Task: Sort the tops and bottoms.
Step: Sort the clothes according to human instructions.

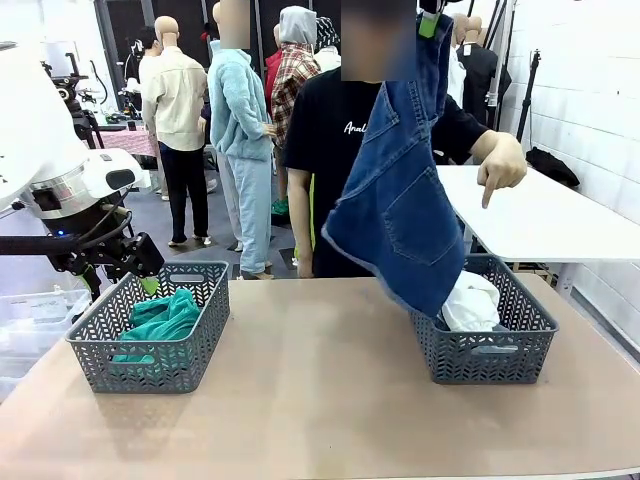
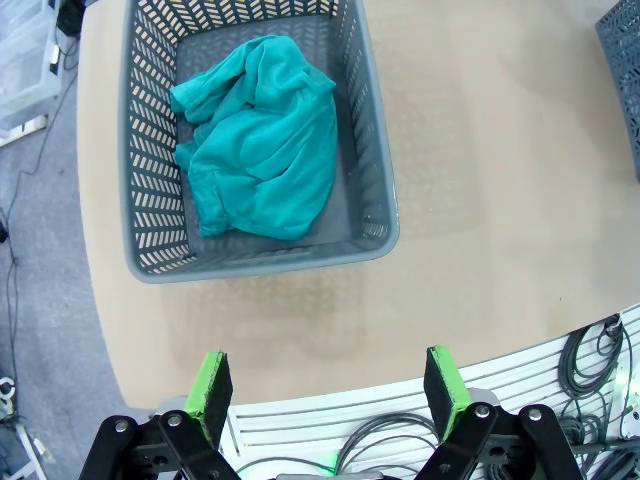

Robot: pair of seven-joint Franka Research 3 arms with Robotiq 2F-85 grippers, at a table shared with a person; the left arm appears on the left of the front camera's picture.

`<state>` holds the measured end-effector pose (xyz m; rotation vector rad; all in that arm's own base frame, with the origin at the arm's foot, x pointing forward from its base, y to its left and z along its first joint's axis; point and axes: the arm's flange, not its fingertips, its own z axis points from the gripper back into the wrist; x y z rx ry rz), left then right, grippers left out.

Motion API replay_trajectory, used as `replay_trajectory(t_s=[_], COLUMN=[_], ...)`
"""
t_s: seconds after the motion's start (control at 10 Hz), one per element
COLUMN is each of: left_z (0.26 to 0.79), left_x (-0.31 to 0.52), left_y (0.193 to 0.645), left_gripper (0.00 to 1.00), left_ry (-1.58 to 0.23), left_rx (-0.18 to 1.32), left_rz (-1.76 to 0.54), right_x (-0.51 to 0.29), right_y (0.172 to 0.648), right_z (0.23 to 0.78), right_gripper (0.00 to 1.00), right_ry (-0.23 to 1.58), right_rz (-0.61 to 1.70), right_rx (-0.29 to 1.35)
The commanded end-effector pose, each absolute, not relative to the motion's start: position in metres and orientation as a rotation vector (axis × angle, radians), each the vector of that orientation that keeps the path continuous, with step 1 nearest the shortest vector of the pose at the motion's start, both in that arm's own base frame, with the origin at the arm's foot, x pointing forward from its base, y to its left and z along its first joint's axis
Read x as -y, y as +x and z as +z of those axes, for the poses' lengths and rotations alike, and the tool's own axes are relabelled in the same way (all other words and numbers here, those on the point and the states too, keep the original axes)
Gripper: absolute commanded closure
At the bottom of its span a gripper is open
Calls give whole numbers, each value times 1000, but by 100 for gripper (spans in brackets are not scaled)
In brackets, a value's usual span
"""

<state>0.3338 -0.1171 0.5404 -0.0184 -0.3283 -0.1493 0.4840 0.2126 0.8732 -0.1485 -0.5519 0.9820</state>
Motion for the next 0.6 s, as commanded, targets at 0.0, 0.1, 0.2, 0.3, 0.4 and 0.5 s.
replay_trajectory(t_s=[0.0, 0.1, 0.2, 0.3, 0.4, 0.5], left_z=[540, 540, 540, 540, 540, 540], left_x=[115, 115, 115, 115, 115, 115], left_y=[333, 333, 333, 333, 333, 333], left_gripper=[0, 0, 0, 0, 0, 0], left_ry=[-15, -15, -15, -15, -15, -15], left_rx=[330, 330, 330, 330, 330, 330], left_rz=[-164, -164, -164, -164, -164, -164], right_x=[-198, -185, -175, -166, -155, -144], right_y=[499, 506, 508, 510, 513, 517], right_z=[883, 893, 906, 918, 930, 931], right_gripper=[100, 100, 100, 100, 100, 100], right_ry=[-158, -199, -211, -216, -213, -212], right_rz=[883, 798, 753, 718, 684, 657], right_rx=[557, 609, 642, 679, 711, 710])
